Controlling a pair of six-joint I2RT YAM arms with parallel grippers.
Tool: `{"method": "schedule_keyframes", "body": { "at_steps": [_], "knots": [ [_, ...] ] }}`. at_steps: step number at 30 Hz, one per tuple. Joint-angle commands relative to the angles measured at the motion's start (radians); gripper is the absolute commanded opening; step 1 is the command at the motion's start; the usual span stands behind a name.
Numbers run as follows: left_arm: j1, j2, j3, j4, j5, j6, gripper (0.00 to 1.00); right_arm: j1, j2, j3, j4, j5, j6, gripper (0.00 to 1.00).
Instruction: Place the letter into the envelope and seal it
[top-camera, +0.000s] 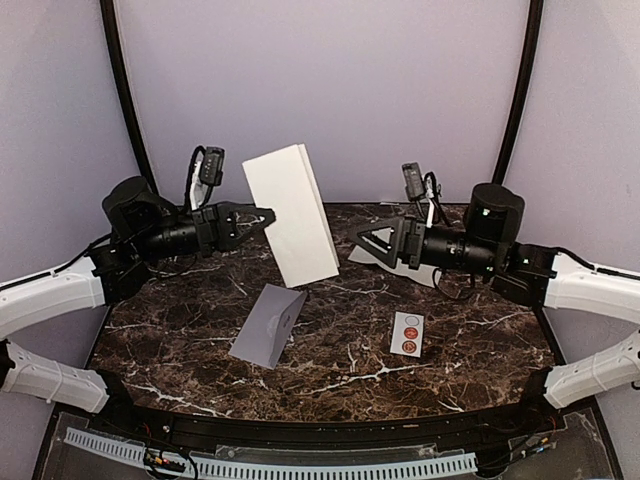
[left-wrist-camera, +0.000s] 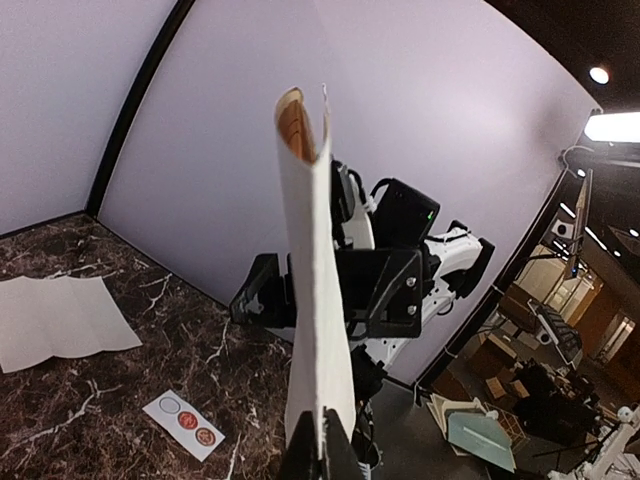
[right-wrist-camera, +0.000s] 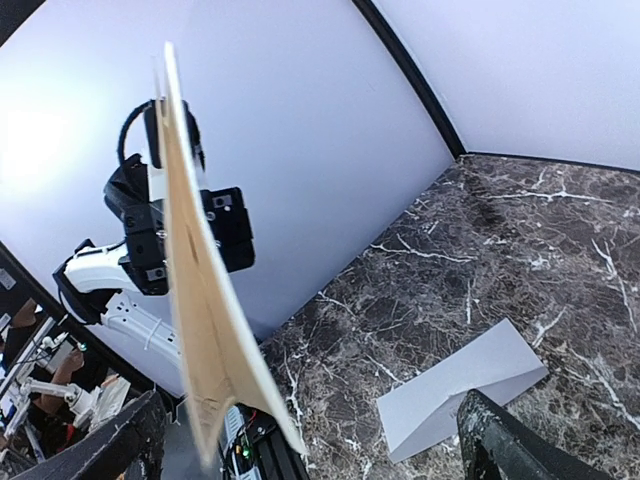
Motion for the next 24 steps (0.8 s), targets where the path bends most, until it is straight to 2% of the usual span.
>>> {"method": "schedule_keyframes", "body": {
  "at_steps": [1, 11, 13, 16, 24],
  "knots": [
    [0.0, 0.019, 0.054, -0.189, 0.122, 0.124, 0.0, 0.005, 0.028, 0.096, -0.045, -0.105, -0.061, 0.99],
    [-0.012, 0.068, 0.062, -0.149, 0.231, 0.106, 0.0, 0.07, 0.184, 0.198, -0.02, -0.164, -0.065, 0.99],
    [-0.012, 0.068, 0.06, -0.139, 0.237, 0.098, 0.0, 0.073, 0.207, 0.198, 0.003, -0.179, -0.051, 0.94],
    [-0.012, 0.066, 0.055, -0.133, 0.24, 0.096, 0.0, 0.077, 0.228, 0.197, 0.029, -0.204, -0.035, 0.75],
    [-0.012, 0.049, 0.046, -0.216, 0.122, 0.152, 0.0, 0.078, 0.225, 0.196, 0.049, -0.248, -0.018, 0.05]
  ]
}}
